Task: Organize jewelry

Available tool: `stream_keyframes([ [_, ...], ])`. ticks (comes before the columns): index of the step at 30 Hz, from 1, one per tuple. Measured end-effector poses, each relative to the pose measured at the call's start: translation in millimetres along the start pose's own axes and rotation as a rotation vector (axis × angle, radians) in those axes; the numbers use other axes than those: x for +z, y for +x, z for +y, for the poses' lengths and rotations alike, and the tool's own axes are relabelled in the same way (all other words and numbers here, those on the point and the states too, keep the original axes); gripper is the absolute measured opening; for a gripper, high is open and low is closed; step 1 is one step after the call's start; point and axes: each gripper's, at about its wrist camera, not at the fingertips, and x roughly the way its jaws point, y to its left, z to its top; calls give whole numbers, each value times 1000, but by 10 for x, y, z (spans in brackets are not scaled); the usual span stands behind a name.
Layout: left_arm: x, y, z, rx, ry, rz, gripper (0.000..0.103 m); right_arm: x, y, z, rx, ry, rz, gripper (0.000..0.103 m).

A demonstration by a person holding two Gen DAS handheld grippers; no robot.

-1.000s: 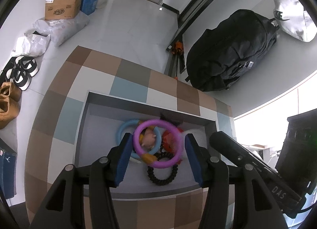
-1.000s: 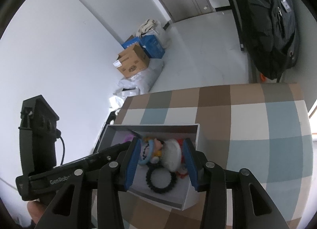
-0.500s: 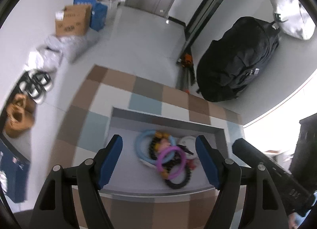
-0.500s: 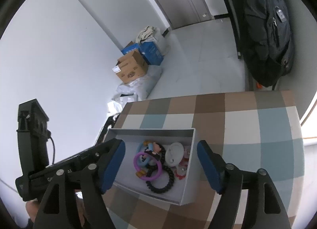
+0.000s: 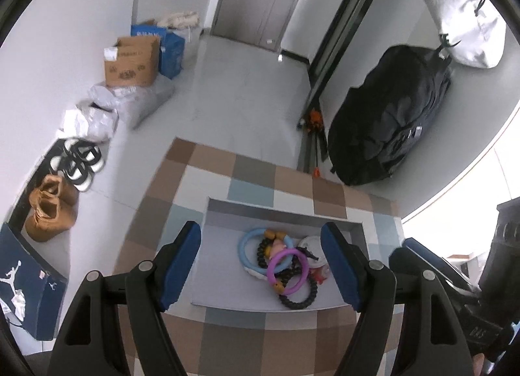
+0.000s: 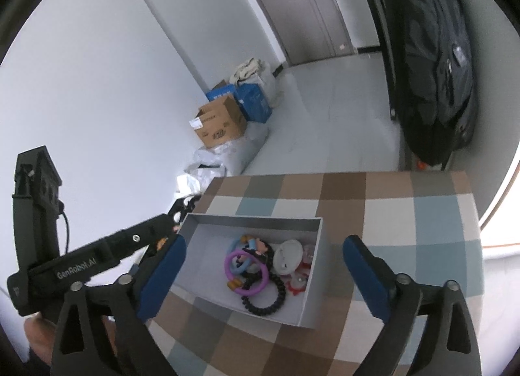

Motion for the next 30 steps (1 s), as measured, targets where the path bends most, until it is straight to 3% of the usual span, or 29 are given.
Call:
stream_keyframes([
  [3,-21,-86,-14,21,12,-43,82,-26,-90,20,-4,-15,-36,103],
  [9,-109,-317,-27,33,38,-119,82,-89,-301,115,9,-44,-96,103],
  [16,-208,-546,-70,56,73,-214,82,-251,-633,353,-14,-169,-189,103],
  [18,-261,-616,-90,133,89,-261,82,-296,-689,375,-10,-182,-203,103],
  [20,-310,-681,-116,164,109,-302,82,-333,-748,386,0,-187,-210,103],
  [23,-382,-760,-141,158,127,-339,82,-414,-866,346,6,-191,-248,103],
  [30,-644,-723,-104,136,133,-339,82,-647,-937,174,-24,-168,-291,103],
])
